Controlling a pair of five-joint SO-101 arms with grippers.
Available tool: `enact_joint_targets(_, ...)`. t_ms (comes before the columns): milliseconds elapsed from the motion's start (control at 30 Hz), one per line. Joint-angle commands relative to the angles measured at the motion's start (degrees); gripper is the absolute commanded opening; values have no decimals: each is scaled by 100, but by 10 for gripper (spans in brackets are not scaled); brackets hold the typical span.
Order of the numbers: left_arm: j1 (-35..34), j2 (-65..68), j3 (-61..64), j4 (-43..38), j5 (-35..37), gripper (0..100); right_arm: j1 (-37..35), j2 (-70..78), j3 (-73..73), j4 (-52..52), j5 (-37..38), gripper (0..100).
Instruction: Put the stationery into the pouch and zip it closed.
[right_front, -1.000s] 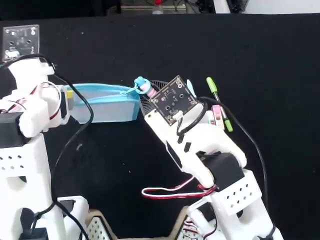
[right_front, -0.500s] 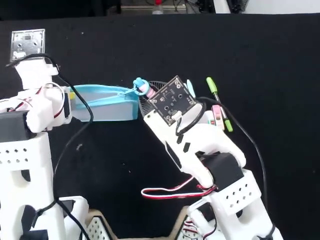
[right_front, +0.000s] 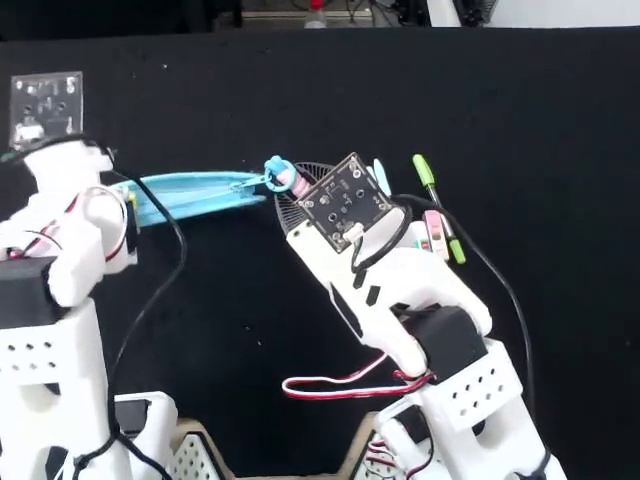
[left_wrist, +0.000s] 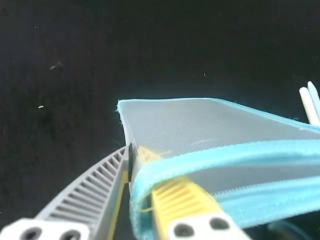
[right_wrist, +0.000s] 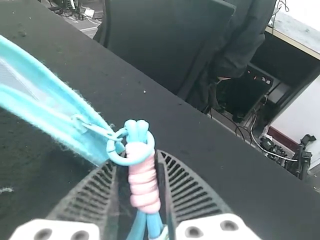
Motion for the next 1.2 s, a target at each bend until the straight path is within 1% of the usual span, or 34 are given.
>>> enact_joint_targets(0, -75, -229, 101, -44, -44, 30, 281, -22, -75, 97, -18, 11)
enact_joint_targets(100, -312, -229, 224, -88, -35, 30, 475, -22, -75, 132, -18, 11)
enact_joint_targets(200, -462, -281, 488, -413, -9, 30, 475, 4, -75, 141, -18, 11)
enact_joint_targets(400, -479, -281, 1059, -835, 70, 30, 466, -4, 40, 141, -18, 11)
enact_joint_targets(600, -479, -281, 1138, -853, 193, 30, 484, 13, 145, 123, 9, 11)
enact_joint_targets(767, -479, -281, 1138, -862, 193, 30, 484, 13, 145, 141, 396, 11)
enact_joint_targets(1100, -505, -281, 1174, -853, 193, 30, 492, 22, 145, 149, 431, 11)
enact_joint_targets(1167, -505, -281, 1191, -853, 193, 30, 492, 22, 154, 158, 554, 11)
